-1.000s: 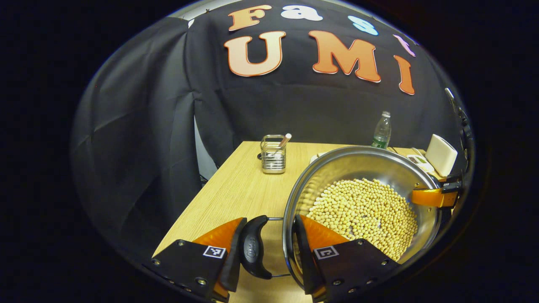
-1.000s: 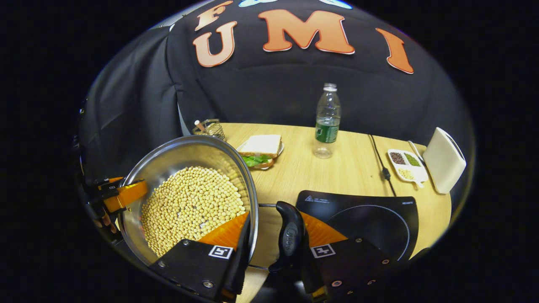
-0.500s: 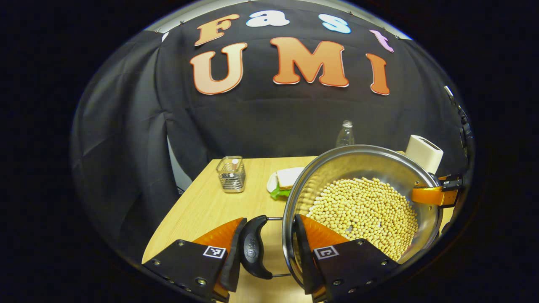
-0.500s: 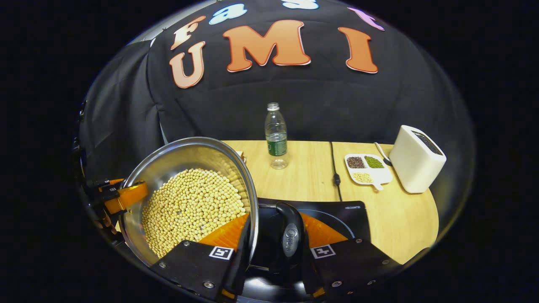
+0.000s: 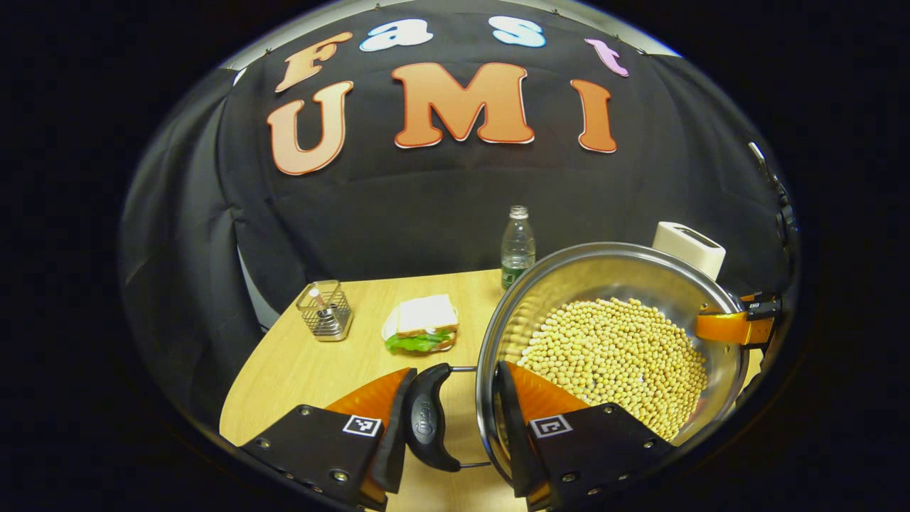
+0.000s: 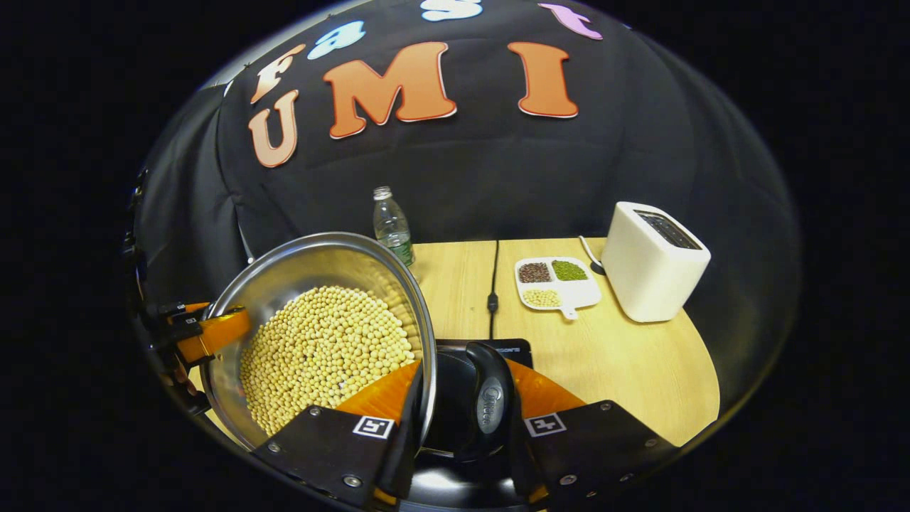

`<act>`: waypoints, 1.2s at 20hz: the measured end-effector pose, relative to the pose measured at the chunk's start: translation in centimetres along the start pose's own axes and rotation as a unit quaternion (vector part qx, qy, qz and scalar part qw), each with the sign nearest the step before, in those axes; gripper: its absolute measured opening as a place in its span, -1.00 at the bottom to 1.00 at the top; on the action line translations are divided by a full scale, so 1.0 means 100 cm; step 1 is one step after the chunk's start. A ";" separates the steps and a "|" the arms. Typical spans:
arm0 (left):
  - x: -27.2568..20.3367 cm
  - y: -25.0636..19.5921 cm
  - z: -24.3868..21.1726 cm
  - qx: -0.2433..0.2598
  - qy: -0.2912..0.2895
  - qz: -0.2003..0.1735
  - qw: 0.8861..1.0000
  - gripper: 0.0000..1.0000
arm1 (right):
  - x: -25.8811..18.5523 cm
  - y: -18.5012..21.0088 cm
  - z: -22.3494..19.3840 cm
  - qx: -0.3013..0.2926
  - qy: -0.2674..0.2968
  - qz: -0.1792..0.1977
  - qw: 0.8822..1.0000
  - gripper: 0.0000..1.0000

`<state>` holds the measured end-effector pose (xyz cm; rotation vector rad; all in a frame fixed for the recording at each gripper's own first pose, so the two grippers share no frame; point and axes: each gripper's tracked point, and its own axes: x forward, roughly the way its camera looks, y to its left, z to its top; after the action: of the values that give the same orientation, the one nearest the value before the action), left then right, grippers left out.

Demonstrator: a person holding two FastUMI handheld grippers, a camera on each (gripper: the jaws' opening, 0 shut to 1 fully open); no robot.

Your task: First push the handle of the pot to place it horizontally, then grasp the pot with both hands and set it on the induction cooktop.

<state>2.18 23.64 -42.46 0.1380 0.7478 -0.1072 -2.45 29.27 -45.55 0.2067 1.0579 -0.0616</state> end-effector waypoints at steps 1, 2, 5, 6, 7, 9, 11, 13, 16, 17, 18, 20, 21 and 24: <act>0.000 -0.001 0.002 0.001 0.001 -0.003 1.000 0.21 | 0.000 0.001 0.000 0.001 0.000 -0.003 1.000 0.05; 0.003 -0.001 0.001 0.004 0.002 -0.006 1.000 0.21 | -0.001 -0.002 0.000 0.004 0.002 -0.005 1.000 0.05; 0.005 -0.001 0.002 0.006 0.006 -0.013 1.000 0.21 | -0.002 -0.003 -0.001 0.009 0.006 -0.010 1.000 0.05; 0.004 -0.001 0.003 0.006 0.009 -0.014 1.000 0.21 | -0.003 -0.001 -0.003 0.009 0.010 -0.011 1.000 0.05; 0.005 -0.001 0.003 0.006 0.011 -0.016 1.000 0.21 | -0.004 0.000 -0.004 0.010 0.013 -0.012 1.000 -0.03; 0.006 -0.002 0.004 0.006 0.017 -0.019 1.000 0.21 | -0.006 -0.001 -0.003 0.012 0.018 -0.014 1.000 0.05; 0.007 -0.003 0.003 0.007 0.024 -0.022 0.999 0.21 | -0.007 -0.002 -0.003 0.011 0.025 -0.016 1.000 0.05; -0.001 -0.012 0.004 0.007 0.032 -0.024 0.999 0.21 | -0.007 -0.001 -0.005 0.014 0.034 -0.017 0.999 0.05; -0.002 -0.009 0.006 0.009 0.042 -0.026 0.999 0.21 | -0.007 -0.003 -0.005 0.014 0.043 -0.016 0.999 0.05; 0.007 0.000 0.006 0.008 0.044 -0.026 0.999 0.21 | -0.007 -0.003 -0.005 0.017 0.047 -0.016 0.999 0.05; 0.006 0.001 0.008 0.009 0.046 -0.026 0.999 0.21 | -0.008 -0.003 -0.004 0.020 0.048 -0.014 0.999 0.05; 0.001 0.006 0.012 0.013 0.043 -0.026 0.999 0.22 | -0.006 -0.003 -0.003 0.021 0.048 -0.012 0.999 0.05; 0.001 0.004 0.010 0.013 0.043 -0.026 0.999 0.22 | -0.004 -0.005 -0.003 0.023 0.049 -0.011 0.998 0.05; 0.004 0.006 0.009 0.009 0.048 -0.029 0.998 0.21 | 0.000 -0.001 -0.003 0.027 0.053 -0.010 0.998 0.07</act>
<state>3.13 24.11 -42.00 0.1395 0.8480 -0.1637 -2.71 29.24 -45.69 0.2511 1.1644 -0.0977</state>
